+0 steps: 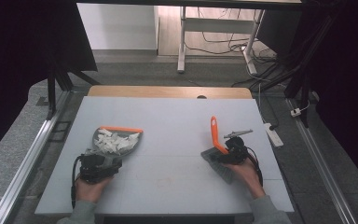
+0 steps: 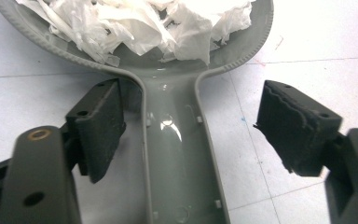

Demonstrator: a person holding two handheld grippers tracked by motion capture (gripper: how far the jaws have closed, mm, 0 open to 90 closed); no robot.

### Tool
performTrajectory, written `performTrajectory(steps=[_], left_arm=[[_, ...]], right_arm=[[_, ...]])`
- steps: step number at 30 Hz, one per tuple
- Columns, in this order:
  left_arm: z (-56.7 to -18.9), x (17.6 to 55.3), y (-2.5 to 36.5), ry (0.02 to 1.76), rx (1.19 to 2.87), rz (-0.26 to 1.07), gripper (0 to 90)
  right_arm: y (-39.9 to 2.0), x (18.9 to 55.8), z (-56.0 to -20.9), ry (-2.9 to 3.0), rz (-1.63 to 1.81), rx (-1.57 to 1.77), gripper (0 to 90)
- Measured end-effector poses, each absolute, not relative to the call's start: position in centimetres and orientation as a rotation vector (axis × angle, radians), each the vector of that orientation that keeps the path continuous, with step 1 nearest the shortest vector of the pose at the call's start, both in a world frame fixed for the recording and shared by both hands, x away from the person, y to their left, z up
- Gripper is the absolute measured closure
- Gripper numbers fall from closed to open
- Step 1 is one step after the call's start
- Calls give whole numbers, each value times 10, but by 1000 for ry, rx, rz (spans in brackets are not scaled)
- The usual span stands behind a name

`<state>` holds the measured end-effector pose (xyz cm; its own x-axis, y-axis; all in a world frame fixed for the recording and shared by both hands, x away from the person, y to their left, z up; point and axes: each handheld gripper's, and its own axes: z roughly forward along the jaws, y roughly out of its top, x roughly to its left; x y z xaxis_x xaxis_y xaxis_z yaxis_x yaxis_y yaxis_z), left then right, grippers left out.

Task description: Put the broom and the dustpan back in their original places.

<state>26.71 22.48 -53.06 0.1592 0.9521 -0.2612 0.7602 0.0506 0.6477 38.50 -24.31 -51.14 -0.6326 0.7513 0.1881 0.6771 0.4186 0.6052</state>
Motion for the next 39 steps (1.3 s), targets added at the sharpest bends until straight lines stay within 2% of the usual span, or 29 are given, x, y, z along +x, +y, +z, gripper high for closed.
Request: performTrajectory(steps=[1,9,26,39], left_arm=[[-530,267,225,1640,1746,354,221],[-528,265,228,1631,1742,370,214],[-521,259,232,1598,1769,412,211],[-507,250,233,1373,1901,322,248]], right_arm=[[-243,385,-511,2529,985,1295,394],[-246,387,-511,2486,965,1330,382],[-251,378,-496,2389,1043,1268,411],[-250,354,-487,2448,1144,1053,428]])
